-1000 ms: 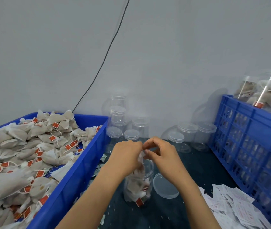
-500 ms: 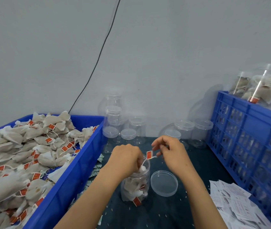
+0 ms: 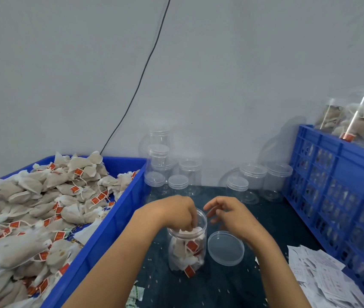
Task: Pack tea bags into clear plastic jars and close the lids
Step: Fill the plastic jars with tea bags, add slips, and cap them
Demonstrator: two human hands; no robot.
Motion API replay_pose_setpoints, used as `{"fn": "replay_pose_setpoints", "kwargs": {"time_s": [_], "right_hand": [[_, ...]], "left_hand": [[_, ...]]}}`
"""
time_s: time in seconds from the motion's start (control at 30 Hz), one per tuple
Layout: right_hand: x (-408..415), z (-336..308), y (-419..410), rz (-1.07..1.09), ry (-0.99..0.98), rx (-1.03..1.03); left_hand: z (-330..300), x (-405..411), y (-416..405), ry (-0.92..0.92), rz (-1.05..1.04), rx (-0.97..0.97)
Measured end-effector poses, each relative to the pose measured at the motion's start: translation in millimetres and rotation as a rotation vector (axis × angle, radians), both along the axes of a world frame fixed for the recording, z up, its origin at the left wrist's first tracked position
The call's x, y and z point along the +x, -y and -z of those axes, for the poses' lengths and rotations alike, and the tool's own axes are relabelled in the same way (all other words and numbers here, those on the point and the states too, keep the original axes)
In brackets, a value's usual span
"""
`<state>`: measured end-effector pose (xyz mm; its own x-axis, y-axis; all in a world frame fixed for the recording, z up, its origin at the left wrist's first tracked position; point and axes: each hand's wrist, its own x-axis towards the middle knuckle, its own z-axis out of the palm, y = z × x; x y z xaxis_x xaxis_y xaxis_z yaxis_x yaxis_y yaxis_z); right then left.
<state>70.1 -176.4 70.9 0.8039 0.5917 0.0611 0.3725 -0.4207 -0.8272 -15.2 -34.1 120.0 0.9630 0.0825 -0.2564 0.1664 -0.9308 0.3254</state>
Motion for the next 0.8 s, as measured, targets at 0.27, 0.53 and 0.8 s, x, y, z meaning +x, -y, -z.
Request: {"fn": "replay_pose_setpoints", "kwargs": {"time_s": [0.27,0.53,0.8], "right_hand": [[-1.1,-6.8,5.5,0.048,0.026,0.009],[-9.3,-13.0,1.0,0.056,0.092,-0.012],[-9.4,-14.1,11.0,0.043,0.073,0.012]], "left_hand": [[7.1,-37.2,-21.5,0.534,-0.253,-0.299],[85.0,-63.4,-34.6,0.171,-0.646,-0.050],[119.1,-74.1,-23.1,0.205,-0.609,0.222]]}}
